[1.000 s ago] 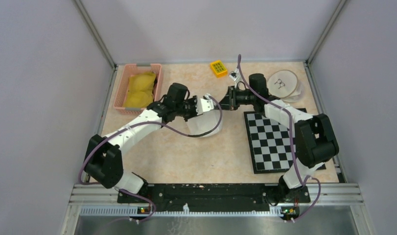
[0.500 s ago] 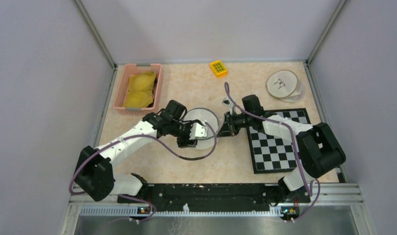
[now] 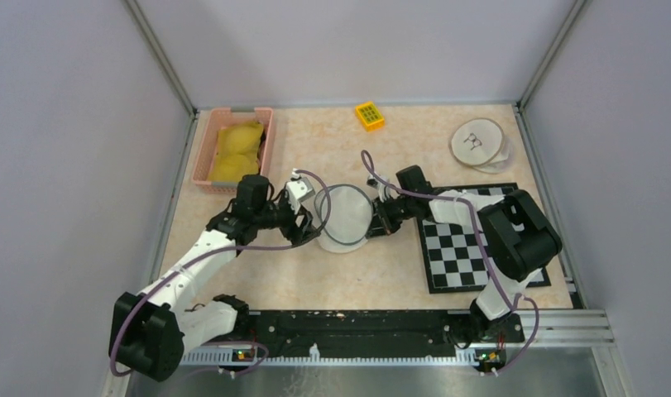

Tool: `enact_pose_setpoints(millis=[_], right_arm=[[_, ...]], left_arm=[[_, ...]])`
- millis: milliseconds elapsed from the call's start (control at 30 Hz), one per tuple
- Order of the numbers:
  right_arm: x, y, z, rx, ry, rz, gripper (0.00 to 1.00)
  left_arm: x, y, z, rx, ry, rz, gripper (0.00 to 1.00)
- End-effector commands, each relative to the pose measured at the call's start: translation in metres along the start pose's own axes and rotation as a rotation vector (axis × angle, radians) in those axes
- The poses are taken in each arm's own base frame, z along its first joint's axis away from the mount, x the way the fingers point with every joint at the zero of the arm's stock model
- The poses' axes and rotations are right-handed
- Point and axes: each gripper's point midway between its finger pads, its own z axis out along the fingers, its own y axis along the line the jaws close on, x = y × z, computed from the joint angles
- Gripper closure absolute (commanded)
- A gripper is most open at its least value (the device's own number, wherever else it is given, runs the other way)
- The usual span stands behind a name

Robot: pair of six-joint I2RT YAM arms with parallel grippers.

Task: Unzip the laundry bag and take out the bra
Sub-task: Unzip the laundry bag at the center of the board.

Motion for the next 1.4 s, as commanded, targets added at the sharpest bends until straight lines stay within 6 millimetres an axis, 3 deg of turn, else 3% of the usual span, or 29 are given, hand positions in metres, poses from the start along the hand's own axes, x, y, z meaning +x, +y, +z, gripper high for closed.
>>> enact_pose_setpoints(millis=[0, 67, 233, 400, 500, 600, 700, 967, 1167, 1367], right_arm=[[-0.030, -0.012, -0.002, 0.055, -0.030, -0.136, 1.00], [-0.038, -0.017, -0.005, 0.070, -0.031, -0.145, 0.96], [-0.067, -0.021, -0.023, 0.098, -0.062, -0.161, 0.72], [-0.117, -0.032, -0.073, 0.175, -0.162, -0.143, 0.40], [-0.131, -0.024, -0.098, 0.188, -0.179, -0.120, 0.36], [-0.120, -0.008, -0.104, 0.150, -0.178, -0.079, 0.36], [-0.096, 0.011, -0.097, 0.050, -0.178, 0.001, 0.36], [-0.025, 0.031, -0.062, -0.099, -0.080, 0.100, 0.40], [-0.015, 0.027, -0.038, -0.118, -0.039, 0.124, 0.45], [-0.026, 0.006, -0.019, -0.116, -0.025, 0.145, 0.51]], left_arm=[[-0.014, 0.030, 0.008, -0.142, -0.100, -0.188, 0.21], [-0.006, 0.036, 0.012, -0.145, -0.090, -0.249, 0.21], [-0.011, 0.033, 0.011, -0.030, -0.123, -0.311, 0.27], [-0.033, 0.019, -0.011, 0.090, -0.196, -0.240, 0.31], [-0.036, 0.024, -0.022, 0.052, -0.155, -0.152, 0.31], [-0.034, 0.039, -0.026, -0.004, -0.119, -0.063, 0.31], [-0.032, 0.045, -0.022, 0.018, -0.103, 0.051, 0.32], [-0.025, 0.070, -0.009, 0.089, -0.017, 0.333, 0.36], [-0.011, 0.053, 0.002, 0.201, 0.011, 0.384, 0.41], [0.006, 0.003, 0.010, 0.301, 0.056, 0.434, 0.45]])
